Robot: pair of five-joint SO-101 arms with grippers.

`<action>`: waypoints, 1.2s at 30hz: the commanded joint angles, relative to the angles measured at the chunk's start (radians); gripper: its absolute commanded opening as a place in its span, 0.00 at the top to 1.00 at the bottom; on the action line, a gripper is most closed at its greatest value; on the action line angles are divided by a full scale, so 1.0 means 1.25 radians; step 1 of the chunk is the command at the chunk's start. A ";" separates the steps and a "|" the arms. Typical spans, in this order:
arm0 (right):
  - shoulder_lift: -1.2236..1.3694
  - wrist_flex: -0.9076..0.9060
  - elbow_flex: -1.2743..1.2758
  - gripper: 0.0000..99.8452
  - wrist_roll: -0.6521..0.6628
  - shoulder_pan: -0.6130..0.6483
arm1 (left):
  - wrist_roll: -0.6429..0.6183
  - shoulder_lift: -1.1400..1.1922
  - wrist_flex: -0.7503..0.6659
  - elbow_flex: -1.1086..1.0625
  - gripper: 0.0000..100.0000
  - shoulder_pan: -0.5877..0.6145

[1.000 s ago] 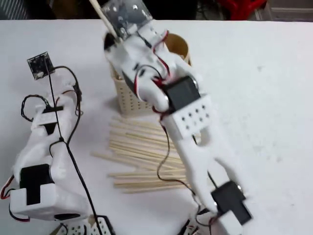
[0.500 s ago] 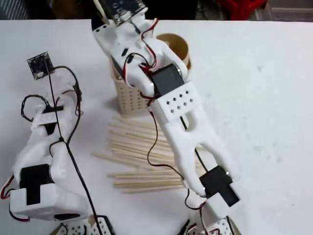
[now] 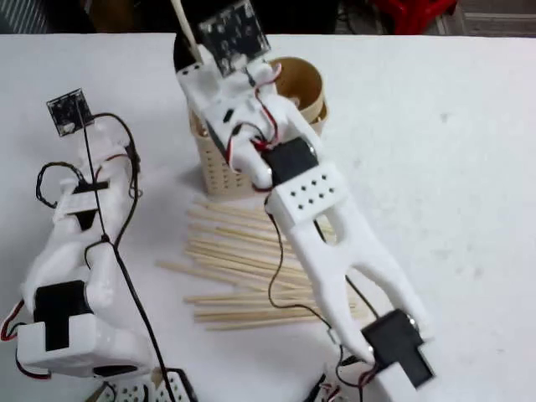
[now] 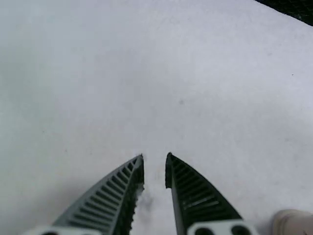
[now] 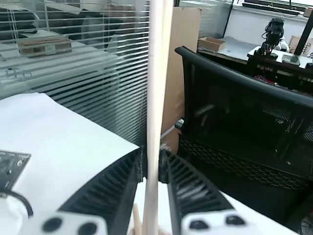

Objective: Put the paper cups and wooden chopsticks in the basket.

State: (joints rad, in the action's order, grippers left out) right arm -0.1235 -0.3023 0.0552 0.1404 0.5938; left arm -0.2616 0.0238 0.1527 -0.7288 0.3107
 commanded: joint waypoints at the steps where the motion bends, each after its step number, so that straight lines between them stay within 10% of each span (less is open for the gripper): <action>1: -0.072 0.026 0.029 0.97 -0.005 -0.013 | 0.006 -0.002 -0.016 0.038 0.91 0.002; 13: -0.157 -0.155 0.039 0.78 -0.005 -0.021 | 0.006 -0.002 -0.016 0.038 0.91 0.003; 22: -0.344 -0.698 0.042 0.78 0.000 -0.037 | 0.006 -0.004 -0.018 0.038 0.91 0.004; 36: -0.386 -0.953 0.409 0.84 0.437 0.160 | 0.006 -0.002 -0.022 0.038 0.91 0.004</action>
State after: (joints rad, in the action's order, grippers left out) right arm -0.5792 -1.5067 0.4480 0.6130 0.7273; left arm -0.2616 0.0238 0.1527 -0.7288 0.3107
